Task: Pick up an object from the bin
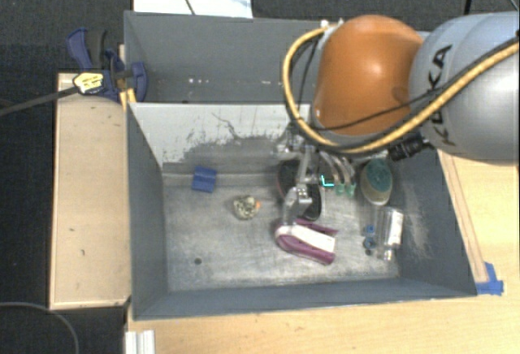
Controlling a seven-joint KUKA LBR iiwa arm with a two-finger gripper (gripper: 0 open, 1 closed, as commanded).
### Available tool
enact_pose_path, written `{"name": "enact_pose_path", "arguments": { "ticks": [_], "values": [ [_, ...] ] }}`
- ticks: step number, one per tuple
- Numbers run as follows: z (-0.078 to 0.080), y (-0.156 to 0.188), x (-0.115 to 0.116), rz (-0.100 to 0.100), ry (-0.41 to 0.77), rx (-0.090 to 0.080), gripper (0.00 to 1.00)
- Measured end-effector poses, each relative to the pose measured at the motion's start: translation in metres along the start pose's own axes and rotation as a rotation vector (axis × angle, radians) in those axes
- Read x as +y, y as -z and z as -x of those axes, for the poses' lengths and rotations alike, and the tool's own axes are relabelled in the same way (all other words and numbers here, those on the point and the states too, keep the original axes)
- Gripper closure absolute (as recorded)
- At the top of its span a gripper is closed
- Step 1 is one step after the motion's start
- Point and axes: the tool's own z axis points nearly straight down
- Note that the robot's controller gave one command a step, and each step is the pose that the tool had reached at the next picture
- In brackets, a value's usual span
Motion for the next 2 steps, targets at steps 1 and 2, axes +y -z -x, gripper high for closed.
{"name": "enact_pose_path", "arguments": {
  "ticks": [1,2],
  "values": [
    [0.032,-0.127,-0.082,-0.001,0.216,-0.005,0.0],
    [0.04,-0.155,-0.112,0.009,0.029,-0.017,0.0]
  ]
}}
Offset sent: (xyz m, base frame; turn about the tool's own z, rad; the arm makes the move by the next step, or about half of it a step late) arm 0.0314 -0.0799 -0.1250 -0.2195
